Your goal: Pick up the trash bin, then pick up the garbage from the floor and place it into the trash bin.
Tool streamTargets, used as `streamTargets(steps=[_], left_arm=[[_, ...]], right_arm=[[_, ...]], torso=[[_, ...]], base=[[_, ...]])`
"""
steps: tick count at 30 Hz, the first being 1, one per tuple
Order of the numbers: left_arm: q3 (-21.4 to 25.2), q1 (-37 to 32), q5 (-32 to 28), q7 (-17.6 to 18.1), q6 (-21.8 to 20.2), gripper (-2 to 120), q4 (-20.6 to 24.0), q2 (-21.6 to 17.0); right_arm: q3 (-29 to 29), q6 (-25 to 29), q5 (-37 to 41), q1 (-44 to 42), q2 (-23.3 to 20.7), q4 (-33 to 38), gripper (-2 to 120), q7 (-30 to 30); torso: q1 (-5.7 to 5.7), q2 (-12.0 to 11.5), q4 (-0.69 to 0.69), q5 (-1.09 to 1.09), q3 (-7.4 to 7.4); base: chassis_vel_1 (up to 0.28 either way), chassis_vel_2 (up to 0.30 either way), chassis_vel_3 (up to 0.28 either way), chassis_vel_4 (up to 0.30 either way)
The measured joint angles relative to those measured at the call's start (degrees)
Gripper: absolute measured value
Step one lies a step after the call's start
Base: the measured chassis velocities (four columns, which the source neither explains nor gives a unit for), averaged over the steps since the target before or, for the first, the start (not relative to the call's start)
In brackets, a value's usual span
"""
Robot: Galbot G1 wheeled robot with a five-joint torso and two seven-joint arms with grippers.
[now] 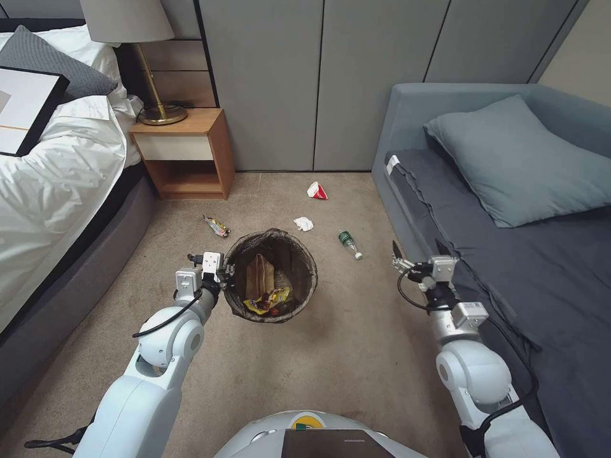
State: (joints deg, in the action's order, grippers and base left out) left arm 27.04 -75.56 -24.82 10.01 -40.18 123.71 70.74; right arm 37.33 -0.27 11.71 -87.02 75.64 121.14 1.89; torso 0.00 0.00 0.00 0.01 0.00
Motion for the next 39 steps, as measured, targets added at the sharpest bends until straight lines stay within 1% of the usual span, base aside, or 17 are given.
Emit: streamTargets(steps=[3, 7, 13, 19, 23, 25, 30, 31, 39], left_arm=[[0.16, -0.65, 0.09, 0.09, 0.01, 5, 0.63, -0.05], [0.45, -1.4, 0.06, 0.13, -0.01, 5, 1.21, -0.44], [0.66, -1.91, 0.06, 0.18, -0.02, 5, 1.43, -0.31], [-0.36, -1.36, 1.62, 0.24, 0.13, 5, 1.12, 1.2], [-0.59, -1.25, 1.84, 0.19, 0.2, 5, 0.98, 1.46], [-0.52, -1.39, 1.85, 0.2, 0.23, 5, 0.98, 1.44], [-0.36, -1.7, 1.87, 0.2, 0.25, 5, 1.08, 1.29], [-0.3, -1.83, 1.86, 0.2, 0.26, 5, 1.13, 1.18], [0.08, -2.3, 1.77, 0.14, 0.31, 5, 1.39, 0.67]], right_arm=[[0.34, 0.65, 0.29, -0.25, 1.95, -0.18, 100, -1.47], [0.56, 1.48, 0.22, 0.16, 2.76, -0.99, 100, -2.49], [0.76, 1.54, 0.3, 0.53, 2.82, -1.42, 100, -2.58], [0.99, 1.29, 1.1, 0.59, 2.7, -1.93, 100, -2.5], [1.04, 1.31, 1.23, 0.55, 2.68, -2.29, 100, -2.36], [1.02, 1.27, 1.24, 0.5, 2.65, -2.33, 100, -2.26], [0.78, 0.5, 1.21, 0.64, 2.83, -2.55, 100, -1.4], [0.71, 0.41, 1.21, 0.69, 2.96, -2.63, 100, -1.18], [0.45, 0.42, 0.71, 0.41, 3.38, -2.93, 100, -1.16]], torso=[[0.0, 0.0, 0.01, -0.01, 0.0], [0.0, 0.0, 0.0, 0.0, 0.0], [0.0, 0.0, 0.01, -0.01, 0.0], [0.0, 0.0, -0.02, -0.01, 0.0], [0.0, 0.0, -0.02, -0.01, 0.0], [0.0, 0.0, 0.01, -0.01, 0.01], [0.0, 0.0, 0.01, -0.01, 0.01], [0.0, 0.0, -0.02, -0.02, 0.01], [0.0, 0.0, 0.0, -0.01, 0.01]], base=[[0.0, 0.0, 0.0, 0.0], [0.0, 0.0, 0.0, 0.0], [0.0, 0.0, 0.0, 0.0], [-0.034, 0.023, 0.041, -0.038], [-0.142, 0.134, 0.156, -0.126], [-0.193, 0.201, 0.205, -0.177], [-0.203, 0.191, 0.203, -0.192], [-0.176, 0.164, 0.169, -0.193], [-0.172, 0.176, 0.164, -0.166]])
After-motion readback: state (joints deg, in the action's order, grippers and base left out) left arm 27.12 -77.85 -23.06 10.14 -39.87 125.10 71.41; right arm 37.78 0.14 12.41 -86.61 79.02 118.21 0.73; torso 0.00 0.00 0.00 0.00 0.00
